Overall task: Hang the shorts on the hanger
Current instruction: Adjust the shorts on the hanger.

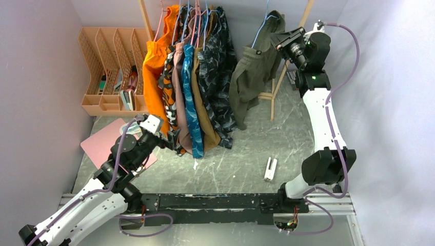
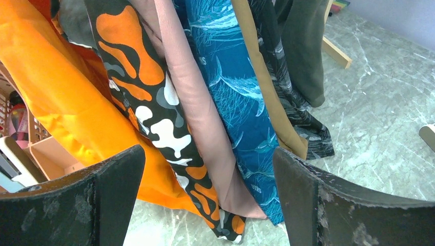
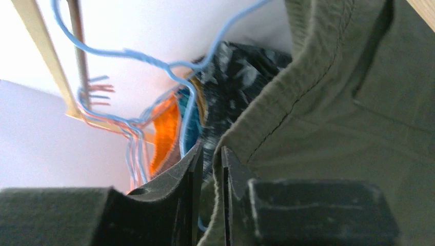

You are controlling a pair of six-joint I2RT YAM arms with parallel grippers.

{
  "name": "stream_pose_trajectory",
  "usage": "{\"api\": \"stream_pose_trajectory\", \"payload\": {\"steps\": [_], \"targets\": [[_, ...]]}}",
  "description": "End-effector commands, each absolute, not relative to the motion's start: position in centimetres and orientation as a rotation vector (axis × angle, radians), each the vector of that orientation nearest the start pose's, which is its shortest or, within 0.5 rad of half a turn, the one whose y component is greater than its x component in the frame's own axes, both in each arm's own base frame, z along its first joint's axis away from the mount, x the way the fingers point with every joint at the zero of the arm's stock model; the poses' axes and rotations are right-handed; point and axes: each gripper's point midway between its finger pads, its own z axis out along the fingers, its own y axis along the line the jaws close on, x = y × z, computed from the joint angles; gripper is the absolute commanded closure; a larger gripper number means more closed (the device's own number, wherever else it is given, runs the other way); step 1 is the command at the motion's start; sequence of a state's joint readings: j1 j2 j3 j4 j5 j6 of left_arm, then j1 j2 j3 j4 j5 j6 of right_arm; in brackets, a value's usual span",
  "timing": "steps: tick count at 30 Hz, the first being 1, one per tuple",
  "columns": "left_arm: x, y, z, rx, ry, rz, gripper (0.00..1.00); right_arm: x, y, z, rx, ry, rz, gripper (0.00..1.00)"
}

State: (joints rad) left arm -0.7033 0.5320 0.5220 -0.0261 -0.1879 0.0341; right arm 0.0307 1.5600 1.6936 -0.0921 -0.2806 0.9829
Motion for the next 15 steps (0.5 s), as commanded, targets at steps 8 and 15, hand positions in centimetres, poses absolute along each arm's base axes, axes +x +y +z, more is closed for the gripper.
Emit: {"api": "stream_pose_trajectory", "payload": {"steps": [8,15], "targets": [[23.8,-16.1,25.8,0.458,1.536,-0.379,0.02,44.9,8.9,43.2,0.456,1.638,0.887,0.44],[23.9,-16.0,25.8,0.451,1.535,-0.372,0.02,40.5,8.9,45.3,0.341,1.637,0.733,0.12]]}}
